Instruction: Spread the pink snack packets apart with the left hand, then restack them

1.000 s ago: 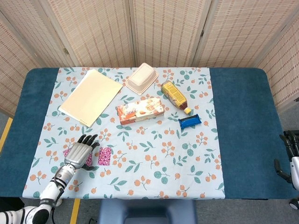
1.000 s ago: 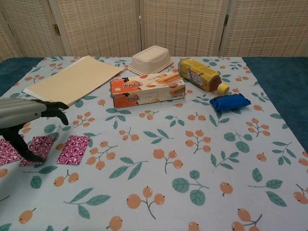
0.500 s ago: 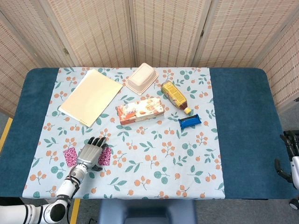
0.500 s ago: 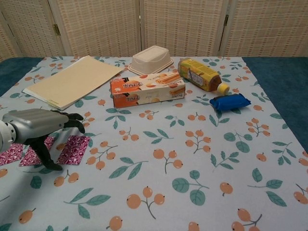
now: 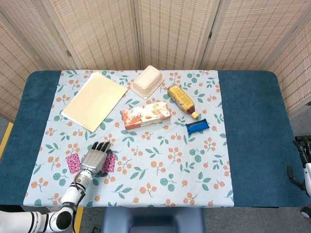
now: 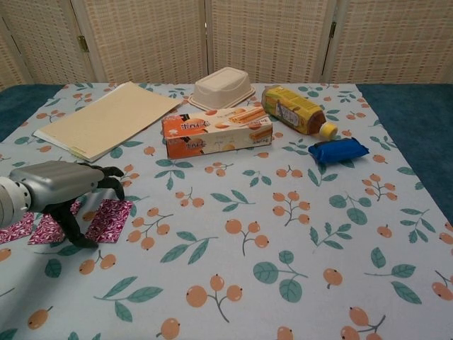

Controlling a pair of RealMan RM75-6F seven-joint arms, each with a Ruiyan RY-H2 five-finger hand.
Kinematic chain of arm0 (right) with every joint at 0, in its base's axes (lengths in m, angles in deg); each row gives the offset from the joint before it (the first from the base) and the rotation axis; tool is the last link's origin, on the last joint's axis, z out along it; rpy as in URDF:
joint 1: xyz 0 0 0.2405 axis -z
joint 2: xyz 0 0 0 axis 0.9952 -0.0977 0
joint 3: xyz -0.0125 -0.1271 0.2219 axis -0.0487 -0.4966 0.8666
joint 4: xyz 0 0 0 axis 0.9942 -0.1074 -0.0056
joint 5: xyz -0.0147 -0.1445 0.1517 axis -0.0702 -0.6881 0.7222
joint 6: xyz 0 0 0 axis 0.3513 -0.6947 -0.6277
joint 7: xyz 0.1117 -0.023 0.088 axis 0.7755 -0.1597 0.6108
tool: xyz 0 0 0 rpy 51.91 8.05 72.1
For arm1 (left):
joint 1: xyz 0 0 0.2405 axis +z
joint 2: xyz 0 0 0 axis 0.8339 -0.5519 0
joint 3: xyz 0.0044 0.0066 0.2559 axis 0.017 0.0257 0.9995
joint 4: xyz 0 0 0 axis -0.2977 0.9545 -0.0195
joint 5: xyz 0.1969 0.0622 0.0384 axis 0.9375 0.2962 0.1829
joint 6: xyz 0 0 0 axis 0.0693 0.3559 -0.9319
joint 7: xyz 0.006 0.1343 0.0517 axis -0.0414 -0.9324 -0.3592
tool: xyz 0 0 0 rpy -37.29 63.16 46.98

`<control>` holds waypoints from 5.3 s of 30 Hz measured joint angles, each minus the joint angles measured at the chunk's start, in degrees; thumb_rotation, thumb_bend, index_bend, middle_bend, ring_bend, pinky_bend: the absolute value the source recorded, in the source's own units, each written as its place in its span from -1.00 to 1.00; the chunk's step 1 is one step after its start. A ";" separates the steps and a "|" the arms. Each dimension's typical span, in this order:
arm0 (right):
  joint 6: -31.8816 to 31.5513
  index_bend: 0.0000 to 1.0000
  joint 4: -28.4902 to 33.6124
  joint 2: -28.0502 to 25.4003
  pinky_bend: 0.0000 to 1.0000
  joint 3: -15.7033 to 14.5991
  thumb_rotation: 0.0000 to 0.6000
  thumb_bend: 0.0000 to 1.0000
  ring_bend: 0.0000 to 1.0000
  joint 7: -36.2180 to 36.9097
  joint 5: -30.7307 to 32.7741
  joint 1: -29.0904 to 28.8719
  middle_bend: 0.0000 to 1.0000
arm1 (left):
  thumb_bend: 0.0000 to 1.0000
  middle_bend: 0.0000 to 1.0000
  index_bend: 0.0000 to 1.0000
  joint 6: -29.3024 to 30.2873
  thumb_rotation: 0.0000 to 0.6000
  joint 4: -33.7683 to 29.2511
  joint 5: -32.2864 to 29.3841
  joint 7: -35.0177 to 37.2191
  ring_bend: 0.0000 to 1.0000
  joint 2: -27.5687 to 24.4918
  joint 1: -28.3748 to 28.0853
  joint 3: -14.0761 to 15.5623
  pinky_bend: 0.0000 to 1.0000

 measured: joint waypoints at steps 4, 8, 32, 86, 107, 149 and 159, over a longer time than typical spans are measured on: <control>0.05 -0.82 -0.09 0.04 -1.00 -0.02 1.00 -0.01 -1.00 0.05 0.03 0.04 -1.00 | -0.58 -1.00 -0.52 0.38 0.94 0.34 -0.01 0.33 -1.00 0.38 -0.07 0.23 -1.00; 0.02 -0.82 -0.23 0.11 -1.00 -0.02 1.00 -0.01 -1.00 0.21 0.10 0.14 -1.00 | -0.58 -1.00 -0.51 0.54 0.96 1.06 -0.23 0.48 -1.00 0.93 -0.23 0.35 -1.00; 0.15 -0.82 -0.53 0.17 -1.00 0.14 1.00 -0.01 -1.00 0.43 0.30 0.25 -1.00 | -0.55 -1.00 -0.26 4.27 1.00 0.24 4.41 3.05 -1.00 0.69 1.31 1.06 -1.00; 1.64 -0.82 -1.23 0.27 -1.00 0.34 1.00 -0.01 -1.00 0.96 0.42 -0.84 -1.00 | -0.54 -1.00 -0.36 10.31 1.00 -0.23 -2.82 5.21 -1.00 -6.84 11.37 -0.15 -1.00; 1.44 -0.81 -0.55 0.03 -1.00 0.31 1.00 -0.01 -1.00 0.27 0.61 -0.68 -1.00 | -0.54 -1.00 -0.46 8.85 1.00 0.91 -3.08 4.95 -1.00 -6.37 11.52 -0.45 -1.00; 1.86 -0.81 -1.81 0.25 -1.00 0.17 1.00 -0.01 -1.00 1.49 1.24 -0.31 -1.00 | -0.54 -1.00 -0.57 8.89 1.00 -3.35 -1.17 -1.27 -1.00 -3.17 8.42 0.45 -1.00; 1.96 -0.81 -2.09 0.33 -1.00 0.21 1.00 -0.01 -1.00 1.77 1.36 -0.24 -1.00 | -0.54 -1.00 -0.56 8.70 1.00 -1.86 -2.36 -1.16 -1.00 -2.29 7.93 0.07 -1.00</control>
